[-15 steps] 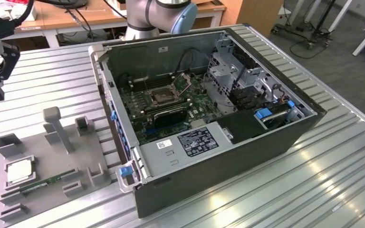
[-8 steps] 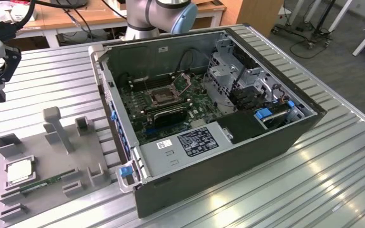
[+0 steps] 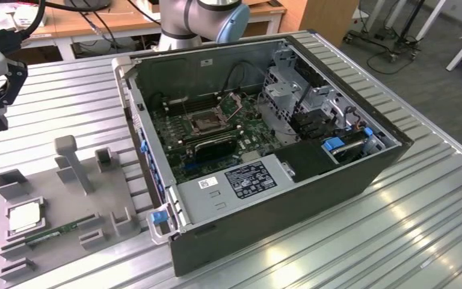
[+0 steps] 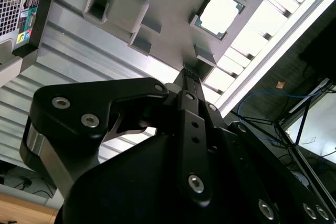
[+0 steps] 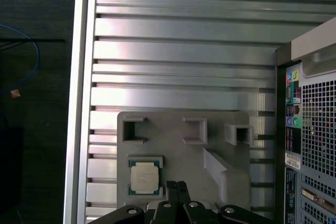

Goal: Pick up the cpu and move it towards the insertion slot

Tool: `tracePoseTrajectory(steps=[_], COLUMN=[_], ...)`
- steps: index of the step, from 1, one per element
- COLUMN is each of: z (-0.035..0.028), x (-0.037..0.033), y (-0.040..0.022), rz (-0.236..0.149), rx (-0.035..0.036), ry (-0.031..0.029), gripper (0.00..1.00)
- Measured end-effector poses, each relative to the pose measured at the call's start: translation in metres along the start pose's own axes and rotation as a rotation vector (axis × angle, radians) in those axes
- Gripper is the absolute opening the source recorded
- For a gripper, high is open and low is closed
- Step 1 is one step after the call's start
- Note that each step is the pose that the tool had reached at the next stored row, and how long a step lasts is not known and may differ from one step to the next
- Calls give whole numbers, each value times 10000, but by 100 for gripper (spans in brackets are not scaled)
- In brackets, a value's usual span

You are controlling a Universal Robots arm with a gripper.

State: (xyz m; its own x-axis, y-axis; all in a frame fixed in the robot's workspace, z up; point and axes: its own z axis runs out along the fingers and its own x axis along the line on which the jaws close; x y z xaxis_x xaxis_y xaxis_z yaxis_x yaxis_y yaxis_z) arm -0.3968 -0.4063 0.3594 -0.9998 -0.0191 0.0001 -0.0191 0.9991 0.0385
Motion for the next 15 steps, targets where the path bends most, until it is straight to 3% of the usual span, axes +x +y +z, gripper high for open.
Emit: tracePoseTrajectory(steps=[15], z=[67], x=[0], y=[-8], rz=[0], rx=[2], ry=[3], gripper=[11])
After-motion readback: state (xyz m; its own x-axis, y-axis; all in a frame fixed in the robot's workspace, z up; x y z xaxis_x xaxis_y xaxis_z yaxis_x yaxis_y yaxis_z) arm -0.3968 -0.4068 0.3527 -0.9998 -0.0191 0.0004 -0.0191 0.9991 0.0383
